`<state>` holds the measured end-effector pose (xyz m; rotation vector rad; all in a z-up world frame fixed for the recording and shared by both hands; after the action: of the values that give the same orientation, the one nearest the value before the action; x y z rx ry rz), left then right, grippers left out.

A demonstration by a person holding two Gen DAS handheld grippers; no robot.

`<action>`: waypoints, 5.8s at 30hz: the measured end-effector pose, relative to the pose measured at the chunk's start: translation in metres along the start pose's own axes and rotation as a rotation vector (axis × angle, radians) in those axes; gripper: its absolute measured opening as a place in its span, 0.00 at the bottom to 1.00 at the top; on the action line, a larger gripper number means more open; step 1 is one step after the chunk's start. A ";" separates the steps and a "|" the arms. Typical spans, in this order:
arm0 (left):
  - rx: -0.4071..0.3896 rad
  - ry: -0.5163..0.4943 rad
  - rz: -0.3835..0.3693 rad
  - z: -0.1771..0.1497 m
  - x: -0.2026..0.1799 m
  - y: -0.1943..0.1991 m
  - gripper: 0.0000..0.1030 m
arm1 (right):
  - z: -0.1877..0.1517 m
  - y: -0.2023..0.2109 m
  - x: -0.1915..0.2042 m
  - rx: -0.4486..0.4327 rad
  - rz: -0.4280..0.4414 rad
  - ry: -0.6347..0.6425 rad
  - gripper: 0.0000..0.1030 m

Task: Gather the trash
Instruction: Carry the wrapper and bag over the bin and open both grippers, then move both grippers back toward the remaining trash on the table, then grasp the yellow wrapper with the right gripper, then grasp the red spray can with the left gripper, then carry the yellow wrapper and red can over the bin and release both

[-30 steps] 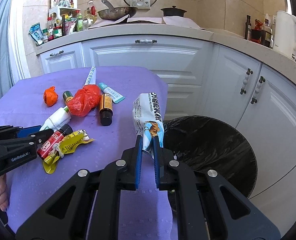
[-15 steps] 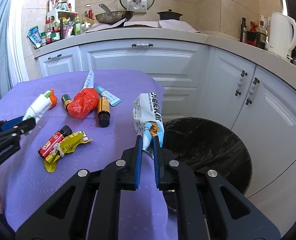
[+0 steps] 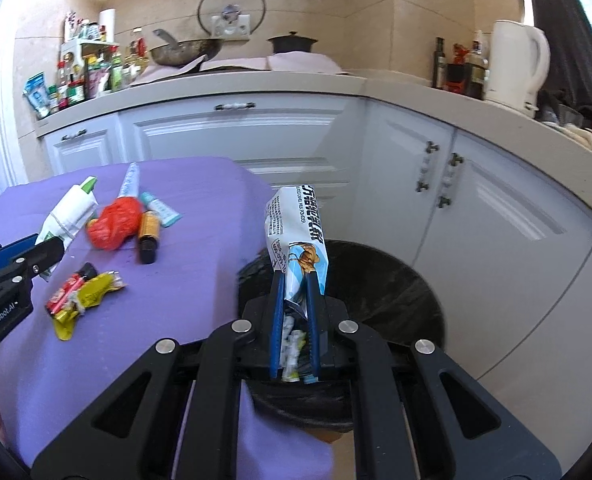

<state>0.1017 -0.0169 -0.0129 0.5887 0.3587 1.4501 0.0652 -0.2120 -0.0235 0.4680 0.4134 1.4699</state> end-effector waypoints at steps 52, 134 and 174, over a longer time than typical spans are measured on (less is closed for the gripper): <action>0.014 -0.024 0.164 0.001 0.018 -0.004 0.56 | 0.011 -0.012 0.045 0.037 0.129 -0.074 0.39; 0.238 -0.003 0.052 -0.033 0.018 -0.054 0.48 | -0.015 -0.017 0.033 0.101 0.125 -0.033 0.19; -0.111 -0.089 -0.031 0.022 -0.056 0.001 0.24 | 0.012 0.001 -0.037 -0.027 -0.033 -0.047 0.19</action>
<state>0.1071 -0.0755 -0.0013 0.5535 0.2153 1.3992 0.0689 -0.2494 -0.0133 0.4708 0.3623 1.4283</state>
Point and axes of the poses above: each gripper's, at about its wrist camera, not at the fingertips, and y roughly against the way its jaws point, x to its left, z to its top, the point moved 2 cm from there along -y, roughly the way its jaws point, and after that the axes turned 7 degrees about z, right-handed, at the moved point
